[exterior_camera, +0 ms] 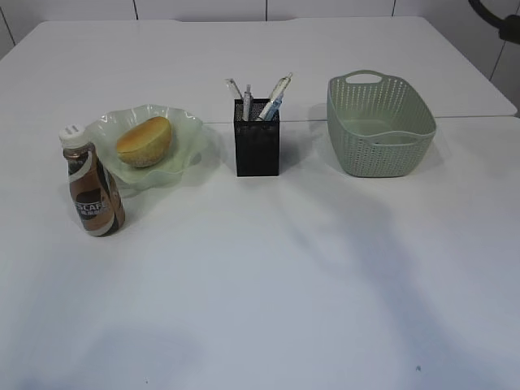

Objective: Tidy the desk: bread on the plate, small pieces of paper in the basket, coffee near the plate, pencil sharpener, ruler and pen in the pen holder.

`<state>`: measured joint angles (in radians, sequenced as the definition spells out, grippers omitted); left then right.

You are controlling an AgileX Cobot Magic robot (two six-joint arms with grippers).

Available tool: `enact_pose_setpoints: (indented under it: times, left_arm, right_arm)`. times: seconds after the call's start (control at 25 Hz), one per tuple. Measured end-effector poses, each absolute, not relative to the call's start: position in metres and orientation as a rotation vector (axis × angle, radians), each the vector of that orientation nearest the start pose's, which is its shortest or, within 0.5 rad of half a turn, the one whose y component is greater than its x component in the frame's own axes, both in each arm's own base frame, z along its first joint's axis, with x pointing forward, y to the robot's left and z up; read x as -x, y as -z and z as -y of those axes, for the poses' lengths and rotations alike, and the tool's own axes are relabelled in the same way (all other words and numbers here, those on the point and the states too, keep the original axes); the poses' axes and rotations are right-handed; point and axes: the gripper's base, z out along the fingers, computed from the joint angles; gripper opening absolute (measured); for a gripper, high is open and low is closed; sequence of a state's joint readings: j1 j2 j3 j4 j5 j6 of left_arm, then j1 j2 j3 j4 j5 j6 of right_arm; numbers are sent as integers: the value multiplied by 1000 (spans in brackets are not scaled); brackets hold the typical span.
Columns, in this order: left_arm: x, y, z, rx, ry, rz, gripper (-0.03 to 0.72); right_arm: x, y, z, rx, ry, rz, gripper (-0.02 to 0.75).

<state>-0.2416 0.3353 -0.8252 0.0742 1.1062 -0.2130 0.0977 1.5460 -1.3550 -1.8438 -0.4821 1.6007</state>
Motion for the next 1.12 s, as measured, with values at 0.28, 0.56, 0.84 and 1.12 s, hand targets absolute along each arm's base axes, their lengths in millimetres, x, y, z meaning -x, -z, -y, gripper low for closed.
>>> enact_pose_setpoints:
  times: [0.28, 0.56, 0.84, 1.12]
  left_arm:
    - [-18, -312, -1, -138, 130, -2059, 231]
    - [-14, -292, 4, -259, 155, -2138, 231]
    - [3, -280, 6, -382, 178, -2148, 231]
    - [11, -276, 8, -379, 239, -2068, 231]
  right_arm:
    - [-350, -389, -77, 666, -306, -1659, 277]
    - [-349, -388, -77, 669, -310, -1659, 277]
    - [-348, -388, -79, 684, -327, -1659, 277]
    - [-348, -389, -79, 686, -328, -1656, 277]
